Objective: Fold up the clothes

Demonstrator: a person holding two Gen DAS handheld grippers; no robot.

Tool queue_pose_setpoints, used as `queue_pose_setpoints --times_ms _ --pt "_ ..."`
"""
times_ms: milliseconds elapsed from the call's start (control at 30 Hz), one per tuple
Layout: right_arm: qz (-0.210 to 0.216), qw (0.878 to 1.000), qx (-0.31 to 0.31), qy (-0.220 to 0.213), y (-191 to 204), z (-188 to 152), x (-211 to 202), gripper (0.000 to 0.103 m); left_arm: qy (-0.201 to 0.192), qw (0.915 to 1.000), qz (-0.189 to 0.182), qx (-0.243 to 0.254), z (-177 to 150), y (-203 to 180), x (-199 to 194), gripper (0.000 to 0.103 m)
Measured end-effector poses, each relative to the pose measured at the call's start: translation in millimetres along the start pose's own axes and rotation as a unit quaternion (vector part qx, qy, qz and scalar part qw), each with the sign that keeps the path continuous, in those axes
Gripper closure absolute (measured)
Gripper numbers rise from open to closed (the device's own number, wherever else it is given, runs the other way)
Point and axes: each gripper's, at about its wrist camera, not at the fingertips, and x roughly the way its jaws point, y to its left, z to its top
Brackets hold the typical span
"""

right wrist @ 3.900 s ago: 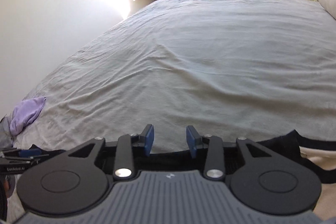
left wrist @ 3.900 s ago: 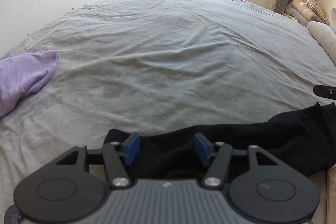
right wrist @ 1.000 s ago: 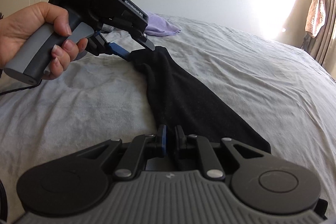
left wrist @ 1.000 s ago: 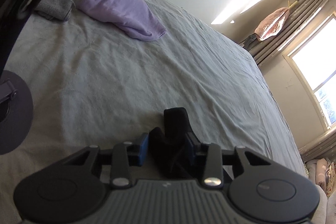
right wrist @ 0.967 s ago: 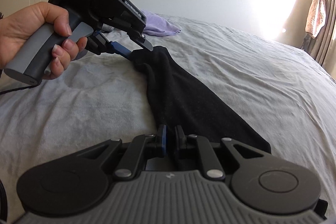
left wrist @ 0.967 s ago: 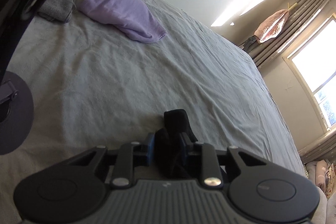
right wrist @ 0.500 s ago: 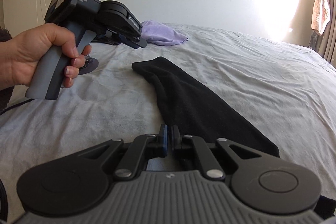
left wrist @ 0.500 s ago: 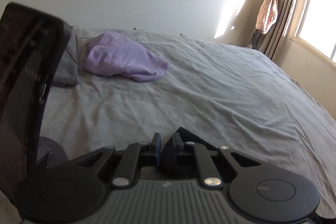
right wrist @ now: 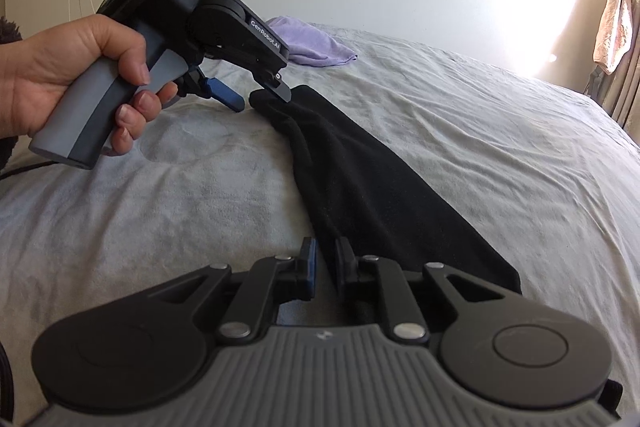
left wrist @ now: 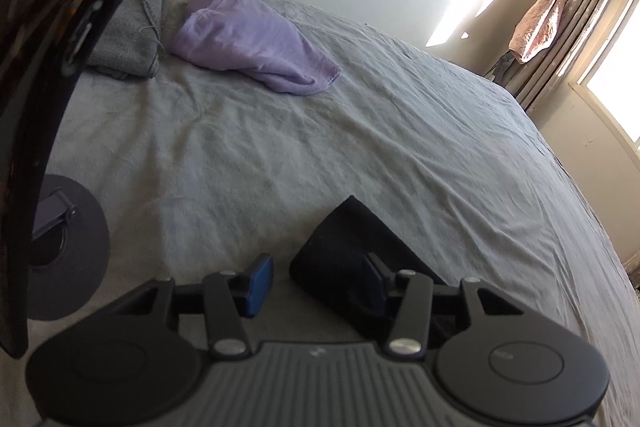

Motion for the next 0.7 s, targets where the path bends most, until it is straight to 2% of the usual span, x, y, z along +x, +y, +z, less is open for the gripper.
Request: queue_pose_setpoints --times_ms 100,300,367,400,500,567,700 --pt "-0.015 1.0 -0.011 0.0 1.7 -0.5 1.1 0.075 -0.006 1.0 0.005 0.001 0.7 1.3 2.8 0.081" --pt "-0.033 0.999 -0.036 -0.002 6.5 -1.0 3.1 0.074 -0.014 0.9999 0.003 0.005 1.9 0.6 3.2 0.089" --pt "-0.038 0.998 -0.041 -0.003 7.5 -1.4 5.7 0.084 -0.016 0.9998 0.003 0.009 1.8 0.0 3.5 0.091" --pt "-0.04 0.998 -0.042 -0.003 7.5 -1.3 6.6 0.097 -0.018 0.9998 0.002 0.011 2.2 -0.4 3.4 0.094" --pt "-0.037 0.999 -0.036 -0.011 5.0 -0.6 2.0 0.098 -0.027 0.9995 0.001 0.018 4.6 -1.2 2.2 0.096" --pt "-0.036 0.999 -0.016 -0.032 -0.4 1.9 -6.7 0.098 -0.04 0.9989 0.002 0.024 7.4 -1.9 -0.9 0.096" --pt "-0.006 0.999 0.009 -0.05 -7.8 3.2 -17.6 0.098 -0.054 0.9978 0.017 0.035 10.2 -1.1 -3.8 0.096"
